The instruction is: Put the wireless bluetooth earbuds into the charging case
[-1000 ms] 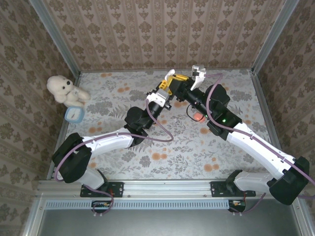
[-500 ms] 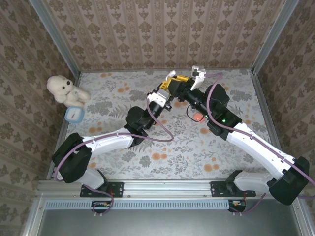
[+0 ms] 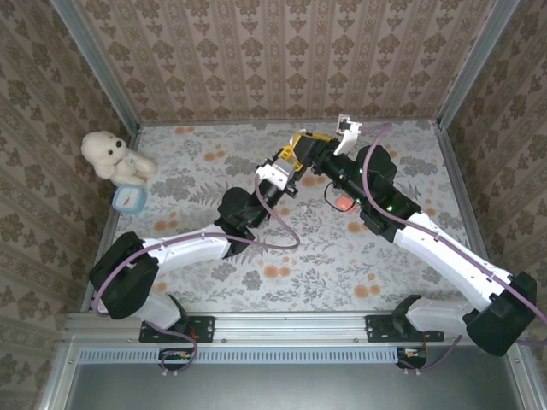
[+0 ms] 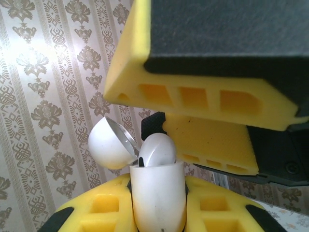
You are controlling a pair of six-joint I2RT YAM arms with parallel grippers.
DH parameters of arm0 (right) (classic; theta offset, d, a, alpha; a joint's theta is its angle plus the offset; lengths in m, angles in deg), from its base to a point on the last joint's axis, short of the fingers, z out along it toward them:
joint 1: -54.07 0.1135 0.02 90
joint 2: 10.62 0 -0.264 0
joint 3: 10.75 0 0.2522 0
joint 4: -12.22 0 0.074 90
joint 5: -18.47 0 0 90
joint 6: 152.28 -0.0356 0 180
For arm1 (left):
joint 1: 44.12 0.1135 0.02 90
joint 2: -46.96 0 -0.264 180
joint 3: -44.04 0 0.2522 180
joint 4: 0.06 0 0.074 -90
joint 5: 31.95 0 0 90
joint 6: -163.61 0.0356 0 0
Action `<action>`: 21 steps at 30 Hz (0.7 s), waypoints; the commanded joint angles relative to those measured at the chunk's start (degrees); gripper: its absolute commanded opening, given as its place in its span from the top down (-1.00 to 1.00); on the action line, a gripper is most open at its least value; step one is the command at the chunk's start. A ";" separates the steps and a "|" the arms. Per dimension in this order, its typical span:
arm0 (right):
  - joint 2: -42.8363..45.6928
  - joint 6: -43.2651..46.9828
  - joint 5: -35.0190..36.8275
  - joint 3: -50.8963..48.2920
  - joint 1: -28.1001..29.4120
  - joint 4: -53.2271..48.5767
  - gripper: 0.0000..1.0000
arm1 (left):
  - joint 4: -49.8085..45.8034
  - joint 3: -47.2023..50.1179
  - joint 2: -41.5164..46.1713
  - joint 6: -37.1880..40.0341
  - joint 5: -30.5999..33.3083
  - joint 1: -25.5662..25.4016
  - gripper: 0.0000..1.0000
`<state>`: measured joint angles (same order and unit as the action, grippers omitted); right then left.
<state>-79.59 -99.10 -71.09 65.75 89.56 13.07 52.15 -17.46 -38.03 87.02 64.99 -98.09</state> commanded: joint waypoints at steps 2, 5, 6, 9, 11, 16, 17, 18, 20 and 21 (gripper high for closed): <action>-1.43 -3.29 1.57 -0.40 -0.56 -3.06 0.02 | 5.88 -0.44 3.12 -1.79 -5.00 -1.48 1.00; -1.10 -4.21 1.25 -0.49 -0.89 -2.79 -0.05 | 5.88 -0.08 3.38 -1.85 -4.85 -1.48 1.00; -0.84 -4.51 0.99 -0.47 -0.94 -2.70 -0.08 | 5.90 0.11 3.54 -1.96 -4.84 -1.48 1.00; 0.70 -5.49 0.05 -0.43 -1.08 -2.23 -0.21 | 5.51 0.73 4.00 -2.07 -4.73 -1.54 1.00; 2.20 -6.06 -0.95 -0.25 -1.12 -2.12 -0.30 | 5.27 1.41 4.46 -2.08 -4.63 -1.46 1.00; 8.12 -6.31 -1.41 -0.16 -1.18 -5.34 -0.45 | 5.05 4.44 6.58 -3.48 -4.84 -0.01 1.00; 9.68 -5.91 -0.85 -0.29 -1.20 -6.91 -0.48 | 4.87 5.20 7.28 -3.86 -5.00 0.51 1.00; 11.19 -5.43 0.04 -0.42 -1.21 -9.04 -0.50 | 4.57 6.06 8.13 -4.44 -5.33 1.14 1.00; 13.47 -4.47 2.61 -0.60 -1.36 -14.28 -0.53 | 3.63 7.68 9.86 -5.37 -6.18 2.57 1.00; 14.37 -4.08 4.19 -0.81 -1.59 -17.40 -0.53 | 2.93 8.66 11.08 -5.69 -6.47 3.34 1.00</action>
<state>-68.25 -104.45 -70.63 65.53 88.46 3.76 53.77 -10.75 -30.16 84.03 60.27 -96.56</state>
